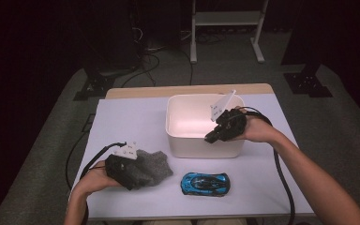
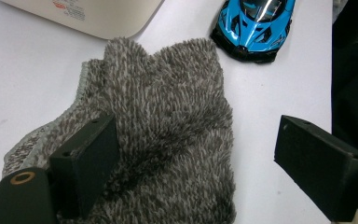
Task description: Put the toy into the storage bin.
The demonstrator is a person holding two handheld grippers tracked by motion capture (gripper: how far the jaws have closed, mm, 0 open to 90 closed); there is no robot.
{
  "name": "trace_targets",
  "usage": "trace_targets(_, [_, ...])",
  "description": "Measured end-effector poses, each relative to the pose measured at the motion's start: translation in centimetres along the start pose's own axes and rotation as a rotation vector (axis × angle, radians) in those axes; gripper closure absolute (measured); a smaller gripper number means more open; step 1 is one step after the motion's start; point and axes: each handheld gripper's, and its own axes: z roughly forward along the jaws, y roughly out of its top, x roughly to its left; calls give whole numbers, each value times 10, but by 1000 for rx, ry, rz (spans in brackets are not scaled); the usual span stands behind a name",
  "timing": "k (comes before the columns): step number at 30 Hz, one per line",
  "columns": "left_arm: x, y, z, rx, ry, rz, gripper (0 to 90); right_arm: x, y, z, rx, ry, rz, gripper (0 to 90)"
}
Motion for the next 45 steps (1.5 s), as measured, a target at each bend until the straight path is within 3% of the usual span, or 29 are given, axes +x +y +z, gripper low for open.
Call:
trace_targets(7, [-1, 1, 2, 0, 0, -4, 127, 6, -3, -17, -94, 7, 32, 505])
trace_targets(14, [-2, 1, 1, -1, 2, -6, 126, 25, -9, -26, -147, -10, 35, 368])
trace_targets(19, [-2, 1, 1, -3, 7, -2, 126, 39, -17, -30, -182, -27, 31, 353])
trace_targets(30, [-3, 2, 3, 2, 13, 6, 111, 59, -29, -28, -217, -6, 28, 333])
trace_targets(45, [-3, 1, 2, 2, 23, 0, 103, 69, -44, 1, -218, 24, 72, 290])
